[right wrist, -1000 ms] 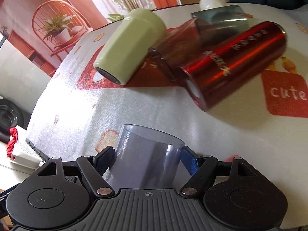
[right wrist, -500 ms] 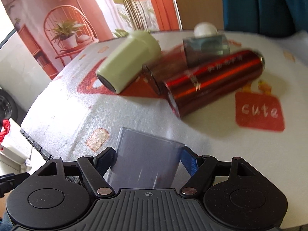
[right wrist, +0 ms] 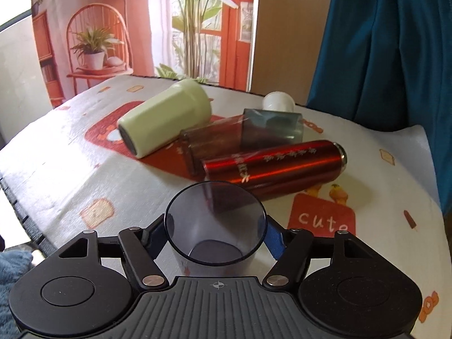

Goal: Flip cup upright
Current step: 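Rotate the grey cup upright in the right tool and lower it, then set the cup on the mat and open the right tool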

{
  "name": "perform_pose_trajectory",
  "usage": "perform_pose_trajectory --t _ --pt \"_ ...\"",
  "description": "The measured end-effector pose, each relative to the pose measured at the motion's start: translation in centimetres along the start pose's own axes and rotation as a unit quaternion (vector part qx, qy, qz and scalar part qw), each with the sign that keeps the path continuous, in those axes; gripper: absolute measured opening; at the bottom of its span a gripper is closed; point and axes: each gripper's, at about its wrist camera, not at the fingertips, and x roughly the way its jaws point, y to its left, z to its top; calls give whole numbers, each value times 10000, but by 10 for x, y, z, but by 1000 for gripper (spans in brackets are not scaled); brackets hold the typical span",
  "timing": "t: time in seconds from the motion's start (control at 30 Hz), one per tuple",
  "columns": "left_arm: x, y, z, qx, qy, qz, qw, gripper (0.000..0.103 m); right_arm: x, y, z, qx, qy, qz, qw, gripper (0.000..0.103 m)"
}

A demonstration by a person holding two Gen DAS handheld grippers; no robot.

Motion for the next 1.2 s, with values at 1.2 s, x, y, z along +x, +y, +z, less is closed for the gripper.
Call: perform_pose_trajectory --t 1.2 --pt "-41 -45 9 954 -783 -150 9922 103 -28 -24 -6 548 294 -10 9981 103"
